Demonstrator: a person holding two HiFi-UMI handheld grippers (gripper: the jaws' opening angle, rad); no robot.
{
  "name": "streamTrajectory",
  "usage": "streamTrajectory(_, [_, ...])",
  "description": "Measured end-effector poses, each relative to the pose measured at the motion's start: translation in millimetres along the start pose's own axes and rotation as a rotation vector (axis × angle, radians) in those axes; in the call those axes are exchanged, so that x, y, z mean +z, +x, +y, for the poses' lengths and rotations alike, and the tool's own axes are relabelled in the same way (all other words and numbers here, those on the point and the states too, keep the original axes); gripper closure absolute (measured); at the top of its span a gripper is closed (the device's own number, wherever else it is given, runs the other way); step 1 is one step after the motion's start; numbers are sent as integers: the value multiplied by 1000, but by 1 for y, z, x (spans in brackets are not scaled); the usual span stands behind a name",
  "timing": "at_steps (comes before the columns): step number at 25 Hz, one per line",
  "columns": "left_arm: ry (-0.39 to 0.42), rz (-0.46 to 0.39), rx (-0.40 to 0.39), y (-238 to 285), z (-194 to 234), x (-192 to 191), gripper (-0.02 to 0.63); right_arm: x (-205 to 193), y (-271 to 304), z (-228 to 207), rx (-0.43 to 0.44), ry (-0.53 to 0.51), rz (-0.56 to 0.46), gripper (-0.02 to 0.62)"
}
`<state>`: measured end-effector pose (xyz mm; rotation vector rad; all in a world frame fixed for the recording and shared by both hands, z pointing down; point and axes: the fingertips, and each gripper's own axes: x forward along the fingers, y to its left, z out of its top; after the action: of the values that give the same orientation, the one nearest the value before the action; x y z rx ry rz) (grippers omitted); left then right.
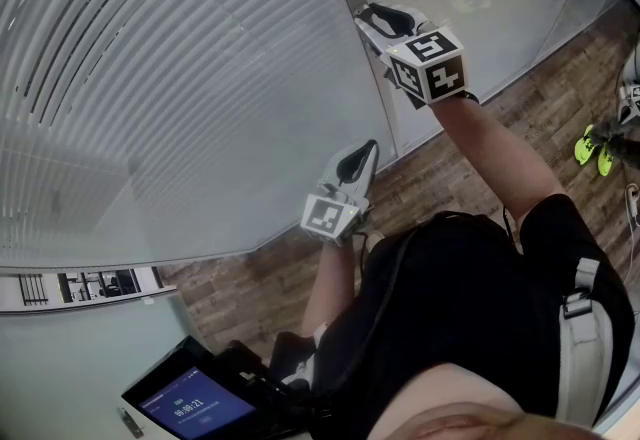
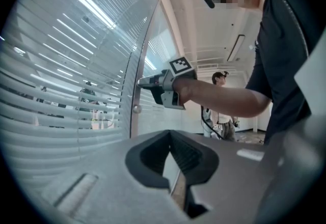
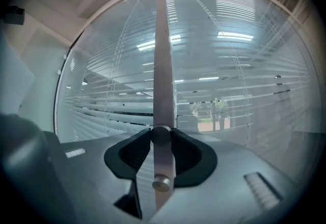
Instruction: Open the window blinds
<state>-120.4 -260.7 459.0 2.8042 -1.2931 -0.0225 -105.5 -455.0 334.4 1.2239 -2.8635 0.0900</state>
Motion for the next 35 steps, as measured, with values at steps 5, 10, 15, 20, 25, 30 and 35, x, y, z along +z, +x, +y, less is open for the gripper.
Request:
streamTrajectory(5, [-4, 2, 1, 0, 0, -2, 603, 0, 0, 0, -2, -2, -5, 463])
streamTrajectory(10, [-6, 4, -4, 2, -2, -2, 603, 0, -2, 1, 29, -63, -9, 449])
streamTrajectory(15, [-6, 9, -3, 1, -2, -5, 603, -2, -10, 10, 62, -263, 24, 361])
streamTrajectory(20, [-9, 13, -8, 2, -3, -6, 603, 8, -19, 20, 23, -640, 72, 337])
streamTrajectory(25, [-3, 14, -7, 2, -1, -6, 603, 5, -18, 29, -6, -1124, 125, 345])
streamTrajectory(30, [-1, 15, -10, 2, -2, -6, 603, -1, -11, 20, -37, -1401, 201, 342])
streamTrajectory(35, [4, 10, -2, 0, 2, -6, 603, -5, -8, 22, -46, -1458, 207, 349])
